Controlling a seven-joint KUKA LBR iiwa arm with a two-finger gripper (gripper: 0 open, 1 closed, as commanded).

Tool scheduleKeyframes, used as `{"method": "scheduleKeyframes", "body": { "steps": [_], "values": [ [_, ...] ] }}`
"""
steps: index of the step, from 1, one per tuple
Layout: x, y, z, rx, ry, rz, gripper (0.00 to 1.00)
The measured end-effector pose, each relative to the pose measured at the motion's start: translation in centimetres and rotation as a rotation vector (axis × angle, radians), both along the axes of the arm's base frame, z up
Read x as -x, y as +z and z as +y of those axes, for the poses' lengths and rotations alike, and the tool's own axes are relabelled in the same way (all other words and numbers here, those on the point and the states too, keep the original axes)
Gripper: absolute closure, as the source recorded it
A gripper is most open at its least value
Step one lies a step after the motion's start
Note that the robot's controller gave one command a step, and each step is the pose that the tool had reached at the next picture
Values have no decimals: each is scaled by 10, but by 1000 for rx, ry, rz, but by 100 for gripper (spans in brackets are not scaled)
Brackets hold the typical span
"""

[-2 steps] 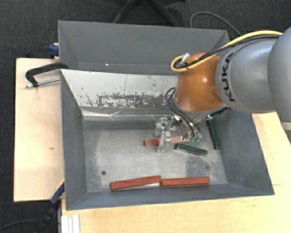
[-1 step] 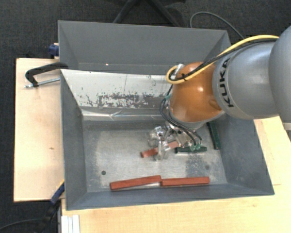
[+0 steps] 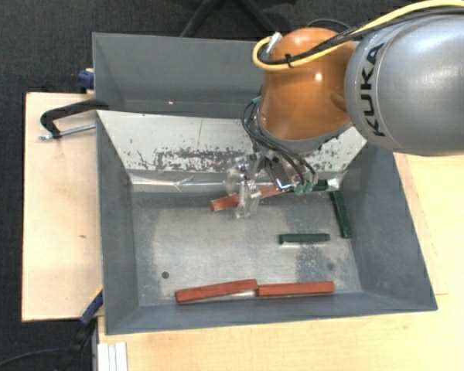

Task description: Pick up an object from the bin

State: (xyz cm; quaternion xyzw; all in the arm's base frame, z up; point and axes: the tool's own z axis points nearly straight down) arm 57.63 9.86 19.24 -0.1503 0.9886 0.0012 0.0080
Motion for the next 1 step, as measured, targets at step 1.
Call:
{"method": "scheduleKeyframes", "body": {
  "steps": [1],
  "values": [
    [20,28,15,0,-94,8,100]
  ]
}}
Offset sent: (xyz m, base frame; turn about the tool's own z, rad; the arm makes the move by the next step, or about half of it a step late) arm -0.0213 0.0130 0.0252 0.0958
